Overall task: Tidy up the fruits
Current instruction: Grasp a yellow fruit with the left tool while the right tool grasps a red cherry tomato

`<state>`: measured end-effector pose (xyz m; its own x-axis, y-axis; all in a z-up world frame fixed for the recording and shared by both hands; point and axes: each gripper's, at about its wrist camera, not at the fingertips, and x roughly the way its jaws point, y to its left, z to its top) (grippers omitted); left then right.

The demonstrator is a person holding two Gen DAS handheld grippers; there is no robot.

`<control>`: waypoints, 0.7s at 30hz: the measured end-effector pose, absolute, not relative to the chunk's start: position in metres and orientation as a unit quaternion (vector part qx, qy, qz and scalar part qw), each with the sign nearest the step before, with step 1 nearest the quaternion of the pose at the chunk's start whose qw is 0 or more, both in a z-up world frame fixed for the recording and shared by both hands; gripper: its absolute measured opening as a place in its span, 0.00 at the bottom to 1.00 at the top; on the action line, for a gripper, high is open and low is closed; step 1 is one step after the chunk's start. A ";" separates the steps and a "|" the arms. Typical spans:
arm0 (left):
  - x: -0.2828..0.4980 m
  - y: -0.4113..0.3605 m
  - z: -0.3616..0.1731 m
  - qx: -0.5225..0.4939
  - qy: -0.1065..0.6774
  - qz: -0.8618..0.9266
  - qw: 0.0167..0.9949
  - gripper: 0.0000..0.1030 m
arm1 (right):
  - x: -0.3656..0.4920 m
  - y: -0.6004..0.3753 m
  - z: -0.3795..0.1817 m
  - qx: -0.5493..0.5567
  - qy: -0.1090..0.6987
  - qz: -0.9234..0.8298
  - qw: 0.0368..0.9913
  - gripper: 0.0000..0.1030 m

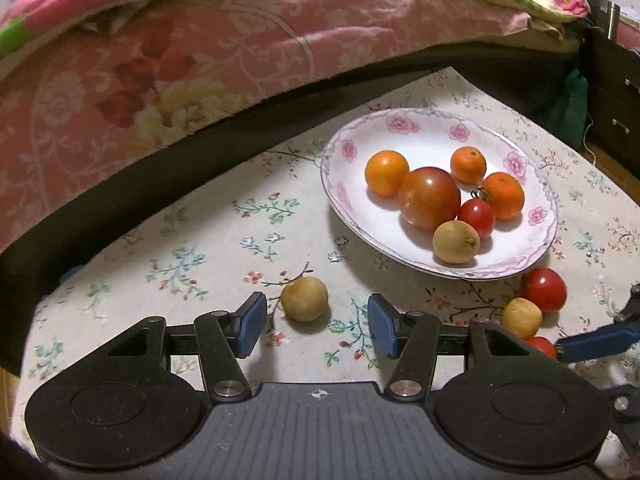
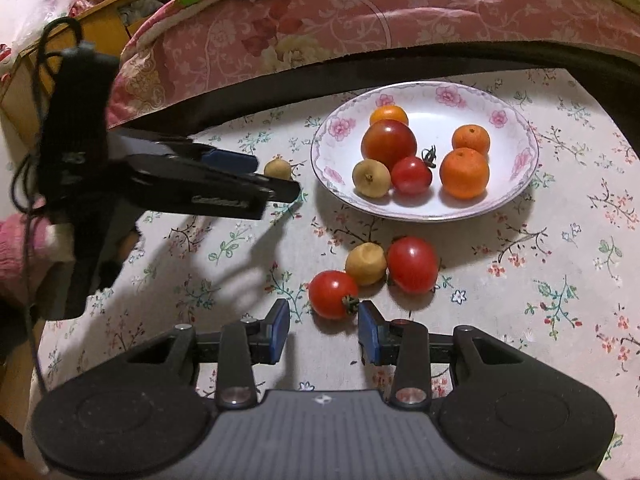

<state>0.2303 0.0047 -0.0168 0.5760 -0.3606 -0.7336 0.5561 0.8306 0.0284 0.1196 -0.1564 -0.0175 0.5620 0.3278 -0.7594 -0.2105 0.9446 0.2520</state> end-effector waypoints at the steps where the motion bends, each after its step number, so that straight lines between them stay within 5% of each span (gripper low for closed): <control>1: 0.232 0.004 -0.018 0.128 0.378 -0.262 0.879 0.63 | 0.120 -0.157 -0.018 0.069 0.445 0.153 0.880 0.35; 6: 0.240 0.005 -0.019 0.120 0.375 -0.262 0.881 0.60 | 0.122 -0.156 -0.017 0.074 0.445 0.161 0.878 0.35; 13: 0.234 0.001 -0.016 0.129 0.374 -0.252 0.883 0.33 | 0.123 -0.158 -0.017 0.078 0.446 0.164 0.876 0.35; 21: 0.212 0.005 -0.009 0.136 0.391 -0.238 0.878 0.32 | 0.119 -0.162 -0.018 0.073 0.443 0.163 0.879 0.35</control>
<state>0.2119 0.0047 -0.0089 0.5799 -0.3120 -0.7526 0.5250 0.8495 0.0524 0.1186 -0.1619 -0.0178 0.5547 0.3518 -0.7540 -0.2226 0.9359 0.2729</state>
